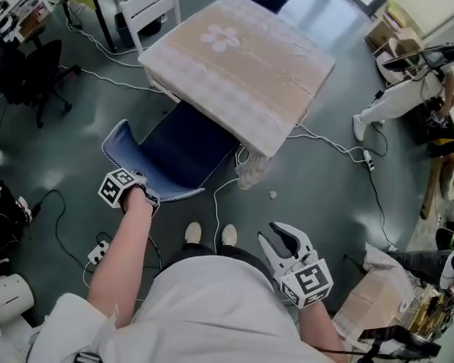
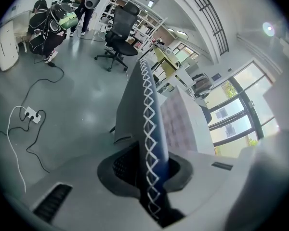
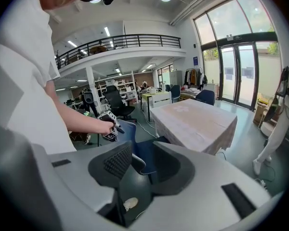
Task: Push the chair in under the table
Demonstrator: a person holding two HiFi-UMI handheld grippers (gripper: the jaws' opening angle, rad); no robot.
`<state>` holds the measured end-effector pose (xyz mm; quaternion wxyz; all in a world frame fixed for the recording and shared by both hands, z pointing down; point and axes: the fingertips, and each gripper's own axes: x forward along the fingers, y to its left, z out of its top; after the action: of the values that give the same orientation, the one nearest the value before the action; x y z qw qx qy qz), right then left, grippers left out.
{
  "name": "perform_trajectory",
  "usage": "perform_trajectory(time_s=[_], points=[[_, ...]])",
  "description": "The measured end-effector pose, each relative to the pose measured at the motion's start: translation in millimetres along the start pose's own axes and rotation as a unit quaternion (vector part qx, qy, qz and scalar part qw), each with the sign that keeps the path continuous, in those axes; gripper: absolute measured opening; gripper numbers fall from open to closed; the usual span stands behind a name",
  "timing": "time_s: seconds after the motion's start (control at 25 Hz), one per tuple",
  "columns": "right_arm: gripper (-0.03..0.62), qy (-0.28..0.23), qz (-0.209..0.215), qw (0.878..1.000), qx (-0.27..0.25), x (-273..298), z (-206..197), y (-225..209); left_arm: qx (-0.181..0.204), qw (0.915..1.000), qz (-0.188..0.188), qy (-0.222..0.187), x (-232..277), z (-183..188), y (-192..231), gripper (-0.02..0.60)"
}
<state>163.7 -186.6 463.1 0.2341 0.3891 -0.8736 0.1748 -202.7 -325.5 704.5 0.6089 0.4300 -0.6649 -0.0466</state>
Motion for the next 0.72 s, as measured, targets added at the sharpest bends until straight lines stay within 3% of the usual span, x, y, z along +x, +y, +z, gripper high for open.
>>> perform_trajectory(time_s=[0.48, 0.72], points=[[0.141, -0.002, -0.010, 1.000, 0.013, -10, -3, -31, -0.017, 0.9998, 0.009, -0.004, 17, -8, -29, 0.066], [0.141, -0.006, 0.006, 1.000, 0.015, -10, -4, -39, 0.005, 0.9995, 0.030, 0.003, 16, -8, -24, 0.083]])
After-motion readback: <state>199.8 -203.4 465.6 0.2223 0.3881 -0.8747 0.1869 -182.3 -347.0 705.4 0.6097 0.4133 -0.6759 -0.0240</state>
